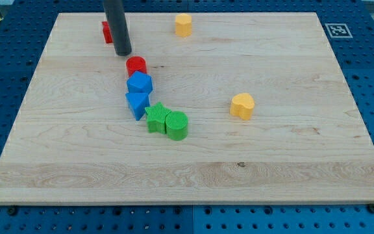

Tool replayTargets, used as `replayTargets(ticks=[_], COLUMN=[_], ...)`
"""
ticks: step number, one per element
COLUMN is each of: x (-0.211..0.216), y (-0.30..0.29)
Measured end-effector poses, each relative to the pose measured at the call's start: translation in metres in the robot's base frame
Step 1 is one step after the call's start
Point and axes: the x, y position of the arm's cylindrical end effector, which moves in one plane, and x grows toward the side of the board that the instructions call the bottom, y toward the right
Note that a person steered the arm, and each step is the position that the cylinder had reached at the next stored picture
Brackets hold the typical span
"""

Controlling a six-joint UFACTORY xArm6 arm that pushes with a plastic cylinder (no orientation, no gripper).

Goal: Move the red star slightly

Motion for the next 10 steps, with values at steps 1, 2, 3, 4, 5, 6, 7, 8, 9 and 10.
replayTargets(ticks=[1, 2, 3, 4, 5, 6, 7, 8, 9, 10], x=[-0.029, -0.03, -0.029, -0.022, -0.022, -0.02, -0.008, -0.008, -0.006, -0.002], y=[-0.007, -0.023, -0.023, -0.021, -0.021, -0.021, -0.021, -0.021, -0.011, 0.008])
